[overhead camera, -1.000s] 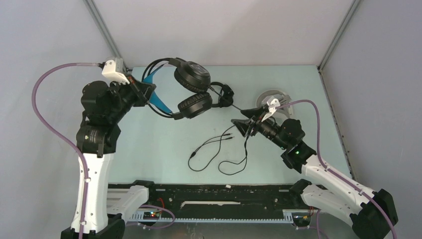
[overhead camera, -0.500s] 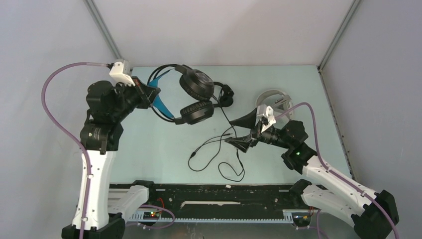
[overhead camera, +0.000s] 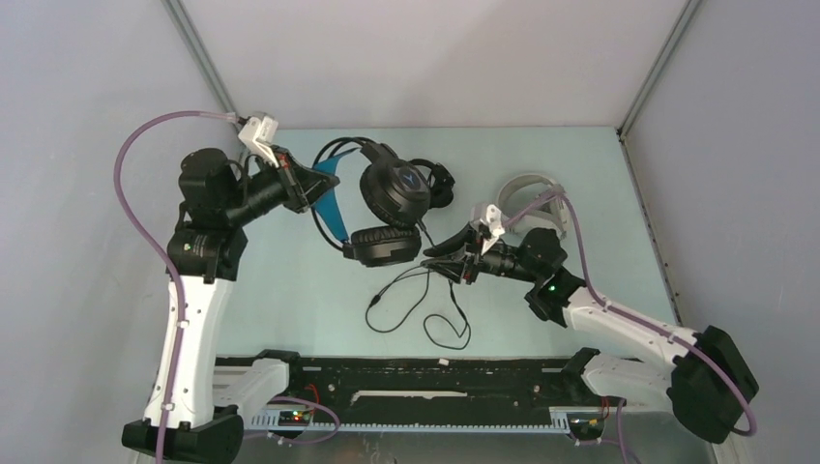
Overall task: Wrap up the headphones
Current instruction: Wrap the headphones cable around the headphones.
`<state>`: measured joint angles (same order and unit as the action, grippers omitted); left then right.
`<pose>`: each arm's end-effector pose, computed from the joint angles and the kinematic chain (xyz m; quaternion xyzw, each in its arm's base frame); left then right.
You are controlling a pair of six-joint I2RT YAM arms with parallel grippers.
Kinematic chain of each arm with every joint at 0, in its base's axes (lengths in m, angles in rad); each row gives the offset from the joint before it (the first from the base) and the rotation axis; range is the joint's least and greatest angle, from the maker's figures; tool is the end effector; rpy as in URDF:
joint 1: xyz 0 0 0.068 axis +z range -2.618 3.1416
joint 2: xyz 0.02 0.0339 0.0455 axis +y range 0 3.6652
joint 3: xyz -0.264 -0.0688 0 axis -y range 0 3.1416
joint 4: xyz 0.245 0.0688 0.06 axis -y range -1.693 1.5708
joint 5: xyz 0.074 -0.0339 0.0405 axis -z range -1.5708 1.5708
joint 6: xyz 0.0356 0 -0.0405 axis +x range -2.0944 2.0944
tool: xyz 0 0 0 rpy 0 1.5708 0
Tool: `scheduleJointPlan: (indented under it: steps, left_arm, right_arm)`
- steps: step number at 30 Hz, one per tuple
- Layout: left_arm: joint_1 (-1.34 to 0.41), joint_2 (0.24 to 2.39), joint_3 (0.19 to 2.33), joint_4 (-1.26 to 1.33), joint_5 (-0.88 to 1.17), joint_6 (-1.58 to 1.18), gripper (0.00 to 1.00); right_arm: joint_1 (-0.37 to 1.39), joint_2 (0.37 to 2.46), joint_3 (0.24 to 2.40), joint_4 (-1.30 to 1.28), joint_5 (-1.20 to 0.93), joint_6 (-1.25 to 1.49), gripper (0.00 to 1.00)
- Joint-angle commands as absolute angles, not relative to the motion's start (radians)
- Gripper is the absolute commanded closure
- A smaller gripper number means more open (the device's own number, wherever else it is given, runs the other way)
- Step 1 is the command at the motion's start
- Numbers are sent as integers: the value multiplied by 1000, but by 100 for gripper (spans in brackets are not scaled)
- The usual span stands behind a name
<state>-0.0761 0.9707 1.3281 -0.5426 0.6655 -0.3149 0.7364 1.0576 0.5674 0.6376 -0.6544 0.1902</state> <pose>0.1775 -0.0356 0.4545 0.1205 0.7469 -0.3638 0.5433 0.1602 0.1745 0.2961 -0.4012 0.5299 0.5082 0.5477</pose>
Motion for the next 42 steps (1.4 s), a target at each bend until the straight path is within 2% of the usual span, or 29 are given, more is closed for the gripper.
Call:
scheduleJointPlan:
  steps: [1,9,14,19,32,36,42]
  left_arm:
    - [-71,953,1298,-422,817,-388,100]
    - [-71,930,1249,-209,973,-584,100]
    - [-104,938,1246,-221,971,-575,100]
    - [-225,971,1271,-453,921,-379,100]
    - [-472,997,1230,-760,856,5,100]
    - [-578,1008,1245,-890,654,156,100]
    - [-668,989,1255,-964,197,264,100]
  right_arm:
    - [757,1129,606,755,-637,219,68]
    - [767,1223,582,839,-588,212,74]
    - [753,1316,581,958,-600,260,75]
    - [728,1341,585,1067,-594,303,84]
    - [692,1276,669,839,-557,195,87]
    - [683,1245,674,788,-534,171,87]
    - [674,1179,753,531,-502,102,87]
